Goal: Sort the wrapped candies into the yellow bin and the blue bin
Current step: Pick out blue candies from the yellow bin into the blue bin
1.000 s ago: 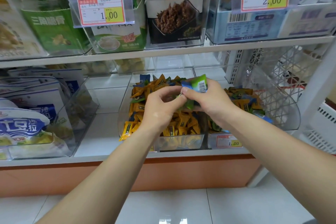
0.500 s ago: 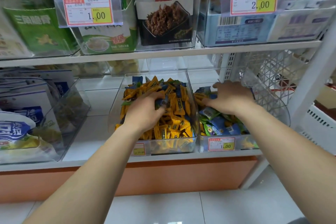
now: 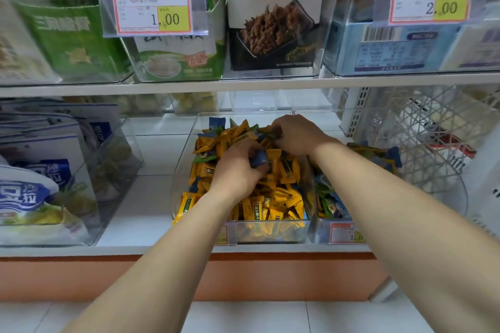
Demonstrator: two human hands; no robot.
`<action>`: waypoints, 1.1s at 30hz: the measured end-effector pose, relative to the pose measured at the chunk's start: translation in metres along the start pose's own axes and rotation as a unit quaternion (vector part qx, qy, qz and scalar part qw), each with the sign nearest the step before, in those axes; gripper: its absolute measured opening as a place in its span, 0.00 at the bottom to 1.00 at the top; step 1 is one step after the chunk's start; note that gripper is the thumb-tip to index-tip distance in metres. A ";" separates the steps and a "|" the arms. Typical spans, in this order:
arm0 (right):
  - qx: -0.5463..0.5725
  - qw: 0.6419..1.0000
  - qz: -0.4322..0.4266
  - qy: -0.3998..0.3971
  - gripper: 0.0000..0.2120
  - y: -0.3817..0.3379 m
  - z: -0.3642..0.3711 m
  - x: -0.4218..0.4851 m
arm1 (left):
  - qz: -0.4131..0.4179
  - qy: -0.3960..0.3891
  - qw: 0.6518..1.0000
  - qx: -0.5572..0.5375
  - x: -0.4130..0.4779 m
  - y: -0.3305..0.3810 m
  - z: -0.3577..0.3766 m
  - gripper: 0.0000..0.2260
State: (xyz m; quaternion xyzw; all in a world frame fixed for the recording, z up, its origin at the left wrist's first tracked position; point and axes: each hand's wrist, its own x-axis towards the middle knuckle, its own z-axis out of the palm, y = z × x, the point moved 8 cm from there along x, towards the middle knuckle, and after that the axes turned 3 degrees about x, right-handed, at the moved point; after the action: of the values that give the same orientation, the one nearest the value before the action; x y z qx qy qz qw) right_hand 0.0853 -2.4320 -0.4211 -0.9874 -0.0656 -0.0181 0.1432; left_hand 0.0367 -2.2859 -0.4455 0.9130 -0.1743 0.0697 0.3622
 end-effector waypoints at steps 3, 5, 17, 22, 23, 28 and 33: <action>0.018 0.998 0.011 0.055 0.07 0.006 -0.002 0.004 | 0.005 -0.023 1.000 -0.010 0.001 0.001 0.002 0.17; 0.076 0.993 0.011 0.089 0.08 0.011 -0.007 0.000 | 0.017 -0.021 0.999 -0.016 0.000 0.003 0.000 0.13; 0.384 0.911 0.005 0.150 0.08 -0.032 -0.041 -0.079 | -0.076 0.060 0.938 -0.333 -0.030 -0.015 -0.062 0.10; 0.530 0.845 -0.008 0.067 0.02 -0.087 -0.022 -0.082 | -0.044 -0.003 0.958 -0.283 -0.042 -0.019 -0.070 0.19; 0.538 0.841 -0.012 0.060 0.02 -0.094 -0.021 -0.078 | -0.030 0.018 0.966 -0.258 -0.043 -0.021 -0.081 0.17; 0.352 0.925 -0.023 0.137 0.08 -0.100 -0.018 -0.040 | -0.059 0.147 0.978 -0.138 -0.047 -0.067 -0.145 0.08; 0.003 0.988 -0.147 -0.037 0.21 -0.138 0.039 -0.007 | -0.074 0.128 0.983 -0.113 -0.057 -0.095 -0.150 0.13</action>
State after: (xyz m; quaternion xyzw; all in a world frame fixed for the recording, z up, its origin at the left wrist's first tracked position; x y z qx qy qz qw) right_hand 0.0606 -2.2905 -0.4201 -0.9665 -0.2156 -0.0024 0.1395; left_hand 0.0182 -2.1036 -0.4110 0.8601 -0.0655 0.1384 0.4866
